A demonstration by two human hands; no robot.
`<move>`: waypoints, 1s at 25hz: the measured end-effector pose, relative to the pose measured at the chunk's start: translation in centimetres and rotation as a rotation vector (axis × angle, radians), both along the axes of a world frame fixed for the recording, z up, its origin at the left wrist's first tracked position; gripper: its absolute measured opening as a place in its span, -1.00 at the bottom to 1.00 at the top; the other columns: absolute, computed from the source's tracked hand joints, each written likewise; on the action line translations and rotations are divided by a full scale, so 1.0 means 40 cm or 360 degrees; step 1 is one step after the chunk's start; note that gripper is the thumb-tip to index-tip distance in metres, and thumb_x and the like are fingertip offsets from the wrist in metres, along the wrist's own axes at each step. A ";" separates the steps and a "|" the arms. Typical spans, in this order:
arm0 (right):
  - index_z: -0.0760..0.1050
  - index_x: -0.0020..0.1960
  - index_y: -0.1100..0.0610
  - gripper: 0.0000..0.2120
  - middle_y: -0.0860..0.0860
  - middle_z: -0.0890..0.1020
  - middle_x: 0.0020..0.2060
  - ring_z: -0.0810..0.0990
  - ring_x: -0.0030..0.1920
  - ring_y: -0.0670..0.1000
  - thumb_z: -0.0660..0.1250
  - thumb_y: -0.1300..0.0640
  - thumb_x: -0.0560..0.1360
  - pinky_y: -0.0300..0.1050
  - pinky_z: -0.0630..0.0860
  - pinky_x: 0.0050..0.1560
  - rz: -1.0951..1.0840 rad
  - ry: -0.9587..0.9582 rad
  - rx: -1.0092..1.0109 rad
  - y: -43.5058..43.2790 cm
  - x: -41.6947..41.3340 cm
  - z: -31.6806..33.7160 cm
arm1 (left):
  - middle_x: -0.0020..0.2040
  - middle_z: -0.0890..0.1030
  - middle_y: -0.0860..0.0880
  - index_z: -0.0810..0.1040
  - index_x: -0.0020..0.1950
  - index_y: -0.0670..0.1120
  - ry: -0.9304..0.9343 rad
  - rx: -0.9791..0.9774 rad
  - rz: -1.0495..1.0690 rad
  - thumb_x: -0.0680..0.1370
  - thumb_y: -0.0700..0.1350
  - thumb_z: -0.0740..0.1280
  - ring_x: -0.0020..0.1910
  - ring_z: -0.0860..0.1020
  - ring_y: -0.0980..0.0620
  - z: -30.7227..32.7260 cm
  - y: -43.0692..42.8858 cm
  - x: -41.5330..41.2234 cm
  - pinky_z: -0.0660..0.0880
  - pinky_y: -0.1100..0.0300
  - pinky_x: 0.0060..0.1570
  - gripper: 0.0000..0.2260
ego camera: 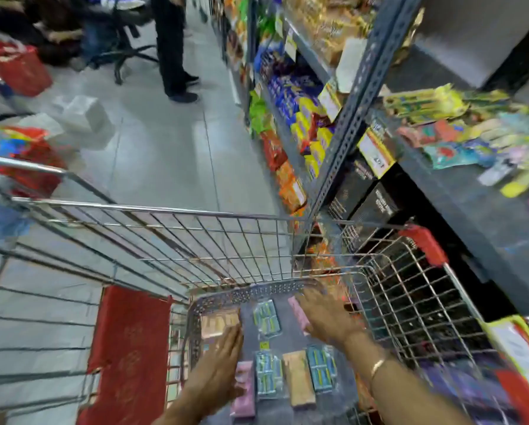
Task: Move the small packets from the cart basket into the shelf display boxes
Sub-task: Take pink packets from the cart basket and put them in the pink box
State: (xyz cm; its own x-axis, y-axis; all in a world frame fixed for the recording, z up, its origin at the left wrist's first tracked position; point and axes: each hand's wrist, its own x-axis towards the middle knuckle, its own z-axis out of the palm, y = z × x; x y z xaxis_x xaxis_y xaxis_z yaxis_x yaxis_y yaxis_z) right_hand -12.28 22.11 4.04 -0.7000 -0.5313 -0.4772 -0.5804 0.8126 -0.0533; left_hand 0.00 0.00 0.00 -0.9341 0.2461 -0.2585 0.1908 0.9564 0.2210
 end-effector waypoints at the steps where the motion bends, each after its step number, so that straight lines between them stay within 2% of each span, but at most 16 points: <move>1: 0.45 0.23 0.16 -0.38 0.11 0.60 0.12 0.59 0.13 0.11 0.50 0.14 0.19 -0.10 0.53 0.13 0.0073 -0.0033 0.0029 0.012 -0.005 -0.047 | 0.44 0.07 -0.15 0.03 0.45 -0.32 0.0131 -0.0037 -0.0106 0.38 0.23 0.36 0.48 0.06 -0.10 -0.033 0.013 0.013 0.05 0.18 0.40 -0.08; 2: 0.51 0.17 0.16 -0.29 0.09 0.66 0.03 0.65 0.04 0.09 0.57 0.11 0.03 -0.14 0.59 0.00 0.0116 0.0101 -0.0030 0.026 -0.015 -0.102 | 0.44 0.23 -0.21 -0.02 0.46 -0.32 0.0162 0.0010 -0.0182 0.49 0.08 0.26 0.49 0.02 -0.11 -0.087 0.015 0.023 -0.01 0.18 0.42 -0.24; 4: 0.57 0.13 0.19 -0.12 0.09 0.70 -0.01 0.69 -0.01 0.06 0.62 0.04 -0.19 -0.17 0.63 -0.10 0.0096 0.0019 0.0129 0.036 -0.032 -0.157 | 0.32 0.41 -0.34 -0.17 0.45 -0.32 0.0207 -0.0043 -0.0166 0.61 -0.20 -0.10 0.49 -0.14 -0.16 -0.186 0.055 0.043 -0.23 0.08 0.44 -0.54; 5: 0.54 0.18 0.24 -0.08 0.16 0.67 0.07 0.66 0.06 0.09 0.63 0.06 -0.16 -0.14 0.62 -0.02 0.0158 0.0059 0.0152 0.025 -0.036 -0.157 | 0.19 0.52 -0.33 -0.12 0.45 -0.36 0.0208 -0.0001 -0.0140 0.61 -0.25 -0.23 0.49 -0.04 -0.18 -0.239 0.056 0.049 -0.27 0.03 0.45 -0.58; 6: 0.42 0.29 0.32 -0.08 0.25 0.56 0.22 0.56 0.22 0.14 0.62 0.11 -0.01 -0.10 0.54 0.17 0.0225 0.0085 0.0171 0.017 -0.041 -0.160 | 0.02 0.63 -0.29 0.03 0.41 -0.39 0.0156 -0.0011 -0.0134 0.60 -0.27 -0.29 0.43 0.22 -0.18 -0.266 0.055 0.051 -0.26 -0.02 0.45 -0.57; 7: 0.21 0.41 0.36 -0.11 0.29 0.36 0.39 0.37 0.39 0.17 0.55 0.18 0.20 -0.05 0.37 0.37 0.0276 0.0092 0.0147 0.012 -0.048 -0.166 | -0.13 0.69 -0.22 0.16 0.34 -0.40 0.0045 0.0002 -0.0121 0.59 -0.28 -0.30 0.25 0.47 -0.15 -0.275 0.059 0.054 -0.24 -0.04 0.45 -0.57; 8: 0.03 0.47 0.35 -0.14 0.26 0.17 0.48 0.18 0.47 0.18 0.45 0.23 0.34 -0.01 0.19 0.47 0.0352 0.0051 0.0201 0.001 -0.054 -0.157 | -0.21 0.71 -0.17 0.19 0.32 -0.41 -0.0012 -0.0019 -0.0007 0.60 -0.28 -0.27 0.07 0.58 -0.13 -0.259 0.066 0.061 -0.21 -0.03 0.45 -0.59; 9: -0.07 0.49 0.33 -0.14 0.22 0.09 0.50 0.10 0.48 0.18 0.40 0.25 0.39 0.02 0.12 0.49 0.0347 0.0033 0.0206 -0.001 -0.062 -0.162 | -0.23 0.71 -0.16 0.17 0.35 -0.41 -0.0082 -0.0043 -0.0002 0.60 -0.29 -0.19 -0.02 0.60 -0.12 -0.260 0.063 0.075 -0.20 0.00 0.44 -0.61; 10: -0.08 0.49 0.33 -0.14 0.21 0.09 0.50 0.10 0.47 0.19 0.40 0.25 0.40 0.02 0.12 0.48 0.0350 0.0055 0.0199 -0.001 -0.071 -0.168 | -0.23 0.71 -0.16 0.22 0.34 -0.41 -0.0202 -0.0068 -0.0013 0.55 -0.27 -0.07 -0.09 0.63 -0.11 -0.257 0.059 0.074 -0.22 0.04 0.44 -0.61; 12: -0.06 0.48 0.33 -0.15 0.23 0.14 0.46 0.15 0.43 0.20 0.41 0.21 0.39 0.02 0.15 0.46 0.0388 0.0096 0.0223 -0.003 -0.069 -0.164 | -0.22 0.71 -0.17 0.50 0.09 -0.33 -0.0320 -0.0195 -0.0030 0.34 -0.18 0.11 -0.20 0.67 -0.10 -0.251 0.062 0.068 -0.21 0.11 0.45 -0.58; 14: -0.04 0.47 0.33 -0.17 0.23 0.16 0.46 0.14 0.44 0.20 0.39 0.19 0.41 0.02 0.10 0.49 0.0371 0.0130 0.0168 0.003 -0.061 -0.149 | -0.20 0.70 -0.16 0.49 0.01 -0.29 -0.0282 -0.0195 -0.0023 0.21 -0.12 0.29 -0.12 0.60 -0.17 -0.237 0.067 0.067 0.14 0.13 0.40 -0.58; 16: -0.03 0.48 0.31 -0.19 0.22 0.14 0.48 0.10 0.47 0.19 0.37 0.17 0.41 0.00 0.00 0.51 0.0279 0.0166 0.0086 0.012 -0.051 -0.104 | -0.18 0.69 -0.13 0.50 0.02 -0.27 -0.0281 -0.0073 -0.0076 -0.07 0.03 0.51 -0.09 0.49 -0.11 -0.186 0.061 0.044 0.49 0.12 0.10 -0.27; 17: -0.01 0.48 0.31 -0.18 0.22 0.17 0.47 0.13 0.46 0.19 0.38 0.14 0.40 0.01 0.02 0.50 0.0256 0.0176 0.0079 0.014 -0.045 -0.070 | -0.17 0.68 -0.12 0.53 0.01 -0.26 -0.0270 -0.0076 -0.0064 -0.17 0.06 0.51 -0.12 0.51 -0.06 -0.150 0.054 0.031 0.54 0.15 -0.01 -0.19; 19: 0.06 0.45 0.31 -0.15 0.21 0.27 0.39 0.23 0.39 0.19 0.43 0.08 0.34 0.03 0.14 0.47 0.0224 0.0182 0.0036 0.029 -0.040 0.020 | -0.12 0.65 -0.10 0.55 0.04 -0.27 -0.0264 -0.0116 -0.0067 -0.21 0.07 0.51 -0.18 0.59 0.00 -0.041 0.040 -0.016 0.59 0.23 -0.16 -0.13; 22: 0.13 0.41 0.28 -0.13 0.20 0.30 0.35 0.26 0.34 0.18 0.49 0.04 0.27 0.06 0.27 0.40 0.0077 0.0204 -0.0015 0.063 -0.033 0.186 | -0.09 0.60 -0.13 0.46 0.10 -0.27 -0.0044 -0.0076 -0.0137 -0.18 0.04 0.50 -0.17 0.58 -0.03 0.125 0.041 -0.108 0.59 0.22 -0.18 -0.10; 25: 0.23 0.34 0.26 -0.21 0.16 0.36 0.25 0.33 0.25 0.14 0.50 0.02 0.25 0.02 0.36 0.31 -0.0075 0.0357 -0.0129 0.135 0.001 0.417 | -0.10 0.61 -0.14 0.38 0.08 -0.23 0.0142 -0.0053 -0.0296 -0.24 0.14 0.45 -0.15 0.59 -0.07 0.362 0.116 -0.205 0.58 0.23 -0.25 -0.05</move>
